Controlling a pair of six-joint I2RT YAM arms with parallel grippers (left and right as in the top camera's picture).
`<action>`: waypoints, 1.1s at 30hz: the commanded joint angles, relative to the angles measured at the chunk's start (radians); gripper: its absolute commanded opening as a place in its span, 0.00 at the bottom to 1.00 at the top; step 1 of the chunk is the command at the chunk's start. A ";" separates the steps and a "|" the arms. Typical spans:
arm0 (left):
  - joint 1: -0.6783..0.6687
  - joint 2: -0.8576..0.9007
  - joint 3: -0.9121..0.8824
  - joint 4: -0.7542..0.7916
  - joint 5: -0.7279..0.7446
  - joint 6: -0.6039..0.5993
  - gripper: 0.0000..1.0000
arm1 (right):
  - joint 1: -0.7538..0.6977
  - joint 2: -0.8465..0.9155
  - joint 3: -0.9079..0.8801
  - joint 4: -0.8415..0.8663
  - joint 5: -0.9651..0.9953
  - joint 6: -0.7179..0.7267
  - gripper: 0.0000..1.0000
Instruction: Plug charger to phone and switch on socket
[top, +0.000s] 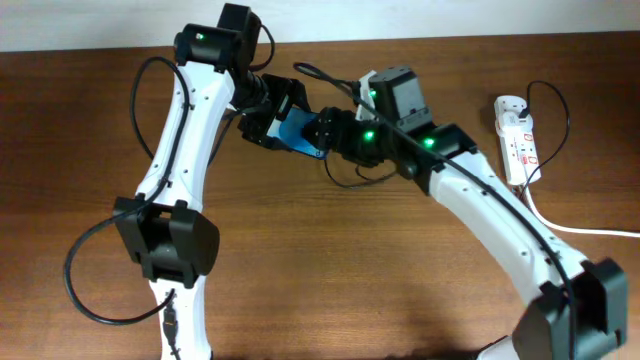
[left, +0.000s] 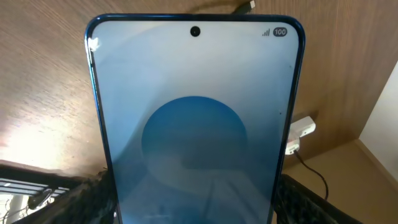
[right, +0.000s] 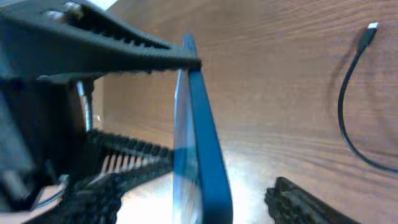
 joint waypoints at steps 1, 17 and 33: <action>-0.009 -0.011 0.029 -0.005 0.013 -0.015 0.00 | 0.023 0.043 0.011 0.042 0.016 0.023 0.70; -0.008 -0.011 0.029 -0.013 0.061 -0.013 0.65 | 0.026 0.049 0.011 0.068 0.036 0.023 0.04; 0.074 -0.010 0.004 0.380 0.528 0.638 0.94 | -0.162 0.025 0.011 0.468 -0.017 0.729 0.04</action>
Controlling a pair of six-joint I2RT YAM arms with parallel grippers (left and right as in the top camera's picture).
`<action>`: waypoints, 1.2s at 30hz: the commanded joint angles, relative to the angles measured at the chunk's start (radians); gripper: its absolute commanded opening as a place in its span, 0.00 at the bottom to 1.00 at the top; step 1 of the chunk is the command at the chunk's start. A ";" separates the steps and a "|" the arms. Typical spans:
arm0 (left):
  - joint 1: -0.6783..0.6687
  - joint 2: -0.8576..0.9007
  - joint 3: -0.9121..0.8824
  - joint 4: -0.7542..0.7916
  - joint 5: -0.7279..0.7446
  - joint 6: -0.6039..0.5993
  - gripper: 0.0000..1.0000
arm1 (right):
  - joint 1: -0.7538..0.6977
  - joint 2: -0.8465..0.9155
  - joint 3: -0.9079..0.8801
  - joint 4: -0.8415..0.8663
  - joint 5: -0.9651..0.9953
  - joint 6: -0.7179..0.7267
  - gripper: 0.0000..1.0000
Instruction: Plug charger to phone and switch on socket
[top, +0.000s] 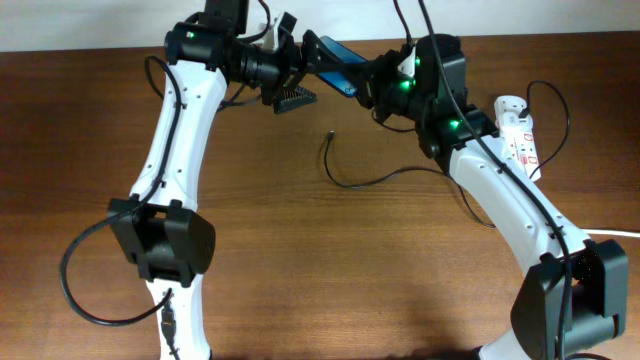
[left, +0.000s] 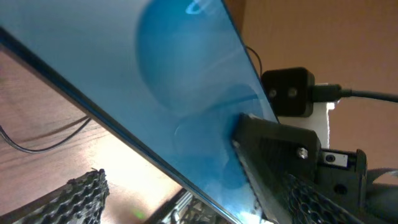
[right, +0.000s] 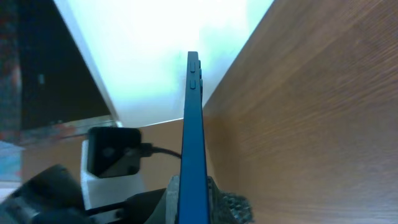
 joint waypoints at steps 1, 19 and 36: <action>0.057 -0.010 -0.037 0.053 0.131 -0.085 0.93 | 0.008 -0.026 0.014 0.016 0.013 0.075 0.04; 0.068 -0.001 -0.146 0.286 0.159 -0.472 0.07 | 0.173 0.027 0.014 0.040 0.249 0.153 0.04; 0.140 -0.001 -0.146 0.270 0.165 -0.297 0.00 | 0.024 0.027 0.015 -0.021 0.301 -0.309 0.98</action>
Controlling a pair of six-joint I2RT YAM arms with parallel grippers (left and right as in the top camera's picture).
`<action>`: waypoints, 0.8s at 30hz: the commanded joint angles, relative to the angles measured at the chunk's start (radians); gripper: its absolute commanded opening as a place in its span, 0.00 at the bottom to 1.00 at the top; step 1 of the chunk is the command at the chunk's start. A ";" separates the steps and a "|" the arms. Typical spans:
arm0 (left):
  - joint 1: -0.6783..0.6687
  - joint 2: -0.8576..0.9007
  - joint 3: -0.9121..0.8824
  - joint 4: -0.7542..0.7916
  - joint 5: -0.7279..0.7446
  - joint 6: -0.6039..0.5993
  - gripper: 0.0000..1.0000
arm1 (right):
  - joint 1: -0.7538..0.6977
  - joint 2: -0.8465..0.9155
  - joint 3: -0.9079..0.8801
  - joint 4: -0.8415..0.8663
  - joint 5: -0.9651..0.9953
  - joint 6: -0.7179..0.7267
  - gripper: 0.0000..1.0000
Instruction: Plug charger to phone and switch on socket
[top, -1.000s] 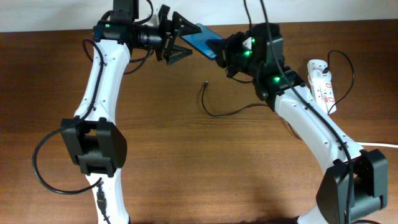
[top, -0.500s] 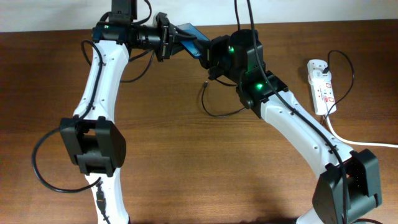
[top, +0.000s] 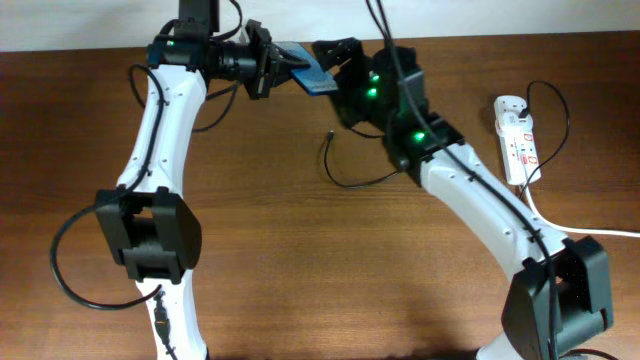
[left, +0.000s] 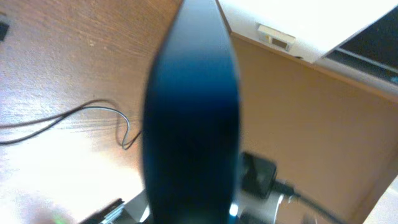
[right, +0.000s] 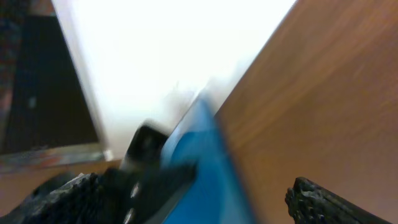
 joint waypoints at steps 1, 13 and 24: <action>0.058 -0.002 0.005 -0.026 0.124 0.169 0.00 | -0.131 0.008 0.011 -0.118 -0.006 -0.318 0.98; 0.153 -0.002 0.005 -0.362 0.492 -0.084 0.00 | -0.064 0.090 0.004 -0.551 0.116 -0.506 0.99; 0.158 -0.002 0.005 -0.407 -0.220 0.630 0.00 | -0.045 0.184 0.005 -0.446 -0.073 -0.775 0.90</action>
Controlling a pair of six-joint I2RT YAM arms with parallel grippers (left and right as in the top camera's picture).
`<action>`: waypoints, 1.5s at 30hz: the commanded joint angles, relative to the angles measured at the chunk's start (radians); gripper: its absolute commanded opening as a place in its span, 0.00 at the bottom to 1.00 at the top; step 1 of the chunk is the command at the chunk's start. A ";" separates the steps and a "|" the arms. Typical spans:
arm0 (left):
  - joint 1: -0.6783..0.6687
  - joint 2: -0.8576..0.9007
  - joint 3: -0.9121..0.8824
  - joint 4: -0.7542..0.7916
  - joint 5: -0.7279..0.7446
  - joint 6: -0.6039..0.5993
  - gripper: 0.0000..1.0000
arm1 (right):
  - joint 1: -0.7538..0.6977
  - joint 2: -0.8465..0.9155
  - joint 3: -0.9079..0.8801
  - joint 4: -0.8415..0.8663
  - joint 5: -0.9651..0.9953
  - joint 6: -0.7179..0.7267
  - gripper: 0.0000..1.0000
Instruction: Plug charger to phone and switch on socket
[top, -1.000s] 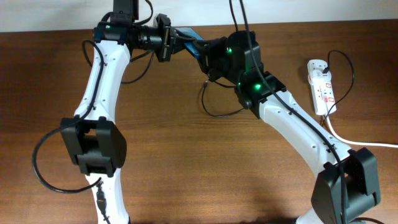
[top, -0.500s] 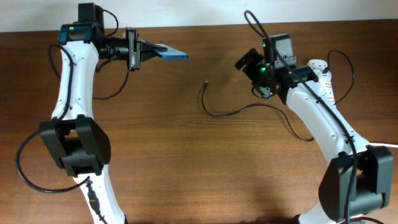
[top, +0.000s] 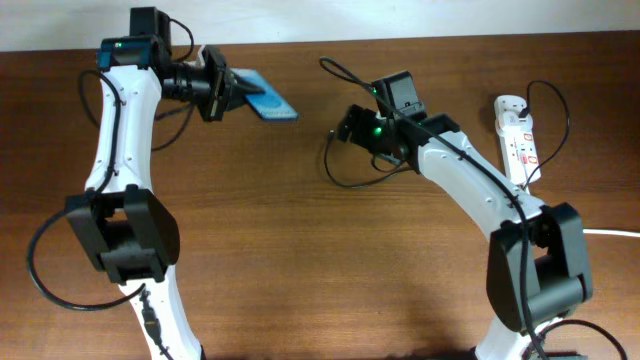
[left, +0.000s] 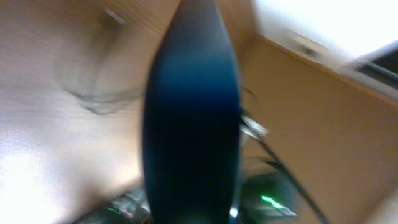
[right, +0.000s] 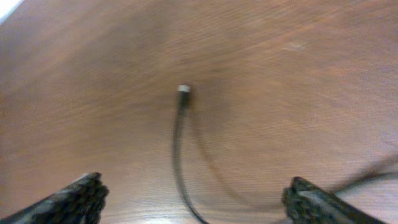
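Note:
The blue phone (top: 268, 104) is held off the table at the back left, tilted, with my left gripper (top: 226, 90) shut on one end. The left wrist view shows only the phone (left: 191, 118), a dark blurred edge. My right gripper (top: 349, 124) stands open just above the table, over the free end of the black charger cable (top: 329, 139). In the right wrist view the cable's plug (right: 183, 89) lies on the wood ahead of the gripper (right: 196, 194), whose fingers (right: 79, 198) are wide apart and hold nothing. The white socket strip (top: 520, 140) lies at the far right.
The black cable loops over the wood (top: 360, 180) under my right arm. A second black lead (top: 548, 92) runs to the strip's top, and the strip's white cord (top: 580, 228) trails off to the right edge. Both arms reach in from the front.
My left gripper has moved to the left with the phone. My right gripper was open beside the phone at the back middle; now it is lower, over the cable's plug.
The phone first sat in my left gripper low over the table, my right gripper open around it. Then it was up at the back in my right gripper. Then my left gripper held it edge-on beside the open right. Now the left alone has it, further left.

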 joint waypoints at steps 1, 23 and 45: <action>0.013 -0.002 0.008 -0.033 -0.195 0.362 0.00 | 0.008 0.068 0.000 0.055 -0.143 -0.129 0.89; 0.051 -0.002 0.008 -0.132 -0.187 0.507 0.00 | 0.034 0.359 0.001 0.366 -0.198 0.035 0.20; 0.039 -0.002 0.008 0.031 0.568 0.612 0.00 | -0.047 -0.351 -0.003 -0.192 -0.805 -0.380 0.04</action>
